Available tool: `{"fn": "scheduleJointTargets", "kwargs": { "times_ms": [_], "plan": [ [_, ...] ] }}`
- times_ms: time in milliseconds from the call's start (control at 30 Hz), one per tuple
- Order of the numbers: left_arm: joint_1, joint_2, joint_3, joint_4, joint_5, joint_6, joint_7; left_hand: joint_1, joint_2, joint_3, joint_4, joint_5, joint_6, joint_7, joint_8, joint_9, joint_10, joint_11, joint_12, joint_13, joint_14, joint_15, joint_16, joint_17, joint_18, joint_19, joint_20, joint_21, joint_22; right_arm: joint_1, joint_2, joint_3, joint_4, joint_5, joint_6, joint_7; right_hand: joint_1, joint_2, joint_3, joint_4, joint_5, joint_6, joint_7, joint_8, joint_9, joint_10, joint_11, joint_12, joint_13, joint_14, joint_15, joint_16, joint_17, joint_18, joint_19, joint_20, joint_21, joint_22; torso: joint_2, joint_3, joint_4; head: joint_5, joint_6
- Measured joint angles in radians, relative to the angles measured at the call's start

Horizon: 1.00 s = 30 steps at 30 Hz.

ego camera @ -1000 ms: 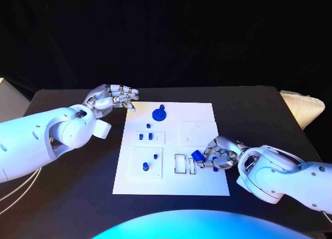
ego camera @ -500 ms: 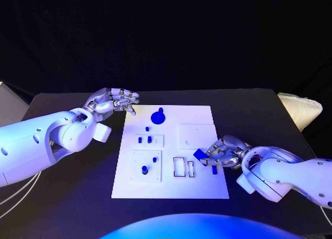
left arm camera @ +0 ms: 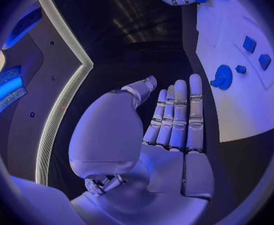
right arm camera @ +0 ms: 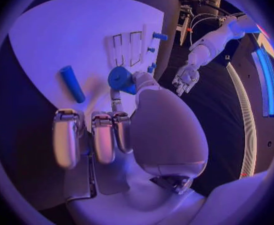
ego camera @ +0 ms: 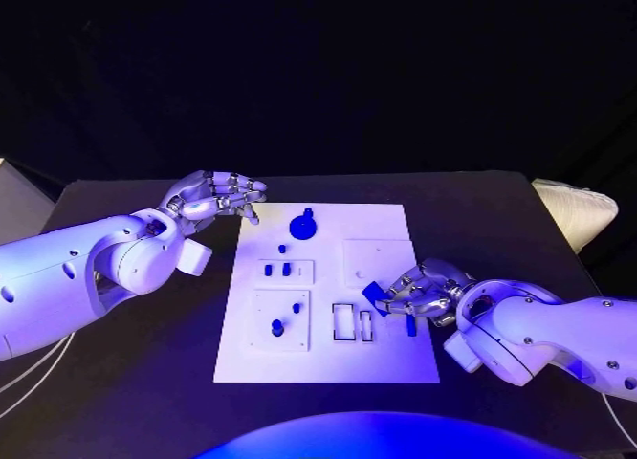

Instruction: Assemble the parts on the task board

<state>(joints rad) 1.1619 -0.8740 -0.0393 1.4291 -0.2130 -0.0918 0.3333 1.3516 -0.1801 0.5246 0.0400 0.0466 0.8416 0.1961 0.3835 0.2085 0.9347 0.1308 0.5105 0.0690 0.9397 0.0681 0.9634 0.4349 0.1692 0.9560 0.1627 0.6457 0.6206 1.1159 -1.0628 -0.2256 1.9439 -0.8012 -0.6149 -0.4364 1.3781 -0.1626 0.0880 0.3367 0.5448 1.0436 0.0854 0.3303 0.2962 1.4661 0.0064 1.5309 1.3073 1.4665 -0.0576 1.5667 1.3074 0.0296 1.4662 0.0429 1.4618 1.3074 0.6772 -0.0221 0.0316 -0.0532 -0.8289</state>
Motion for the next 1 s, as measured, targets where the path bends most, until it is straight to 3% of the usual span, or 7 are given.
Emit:
{"fn": "scheduleJointTargets", "kwargs": {
  "times_ms": [333,633,1000],
  "plan": [
    [0.000,0.002,0.000,0.002,-0.003,0.000,-0.001,0.000,0.000,0.000,0.000,0.000,0.000,0.000,0.000,0.000,0.000,0.000,0.000,0.000,0.000,0.000,0.000,0.000,0.000,0.000,0.000,0.000,0.000,-0.002,0.063,0.000,-0.005,-0.003,0.001,-0.003,-0.023,-0.022,0.076,0.004,-0.029,0.004,0.004,0.000,0.000,0.000,0.000,0.000,0.001,0.000,0.000,0.000,0.000,0.000,0.000,0.000,0.000,0.000,0.000,-0.0010,-0.0007,0.002,-0.002],
    [0.000,-0.001,0.000,0.005,-0.004,0.000,-0.002,0.000,0.000,0.000,0.000,0.000,0.000,0.000,0.000,0.000,0.000,0.000,0.000,0.000,0.000,0.000,0.000,0.000,0.000,0.000,0.000,0.000,0.002,-0.013,0.091,-0.001,-0.020,-0.042,0.016,-0.011,-0.039,-0.024,0.095,0.005,-0.044,0.004,0.004,0.000,-0.001,0.000,0.000,0.002,0.001,0.000,0.000,0.000,0.001,0.000,0.000,0.000,0.005,0.000,0.000,-0.0012,0.0018,0.010,-0.007],
    [0.000,-0.003,0.000,0.005,-0.004,0.000,-0.004,0.000,0.000,0.000,0.000,0.000,0.000,0.000,0.000,-0.001,0.000,0.000,0.000,0.000,0.000,0.000,0.000,0.000,0.000,0.000,0.000,0.000,0.001,-0.014,0.099,-0.001,-0.024,-0.108,0.059,-0.024,-0.080,-0.039,0.121,0.000,-0.061,0.004,0.004,0.000,0.000,0.000,0.000,0.008,0.001,0.000,0.000,0.000,0.001,0.000,0.000,0.000,0.015,0.000,0.000,-0.0002,-0.0001,0.019,-0.013]
  ]
}}
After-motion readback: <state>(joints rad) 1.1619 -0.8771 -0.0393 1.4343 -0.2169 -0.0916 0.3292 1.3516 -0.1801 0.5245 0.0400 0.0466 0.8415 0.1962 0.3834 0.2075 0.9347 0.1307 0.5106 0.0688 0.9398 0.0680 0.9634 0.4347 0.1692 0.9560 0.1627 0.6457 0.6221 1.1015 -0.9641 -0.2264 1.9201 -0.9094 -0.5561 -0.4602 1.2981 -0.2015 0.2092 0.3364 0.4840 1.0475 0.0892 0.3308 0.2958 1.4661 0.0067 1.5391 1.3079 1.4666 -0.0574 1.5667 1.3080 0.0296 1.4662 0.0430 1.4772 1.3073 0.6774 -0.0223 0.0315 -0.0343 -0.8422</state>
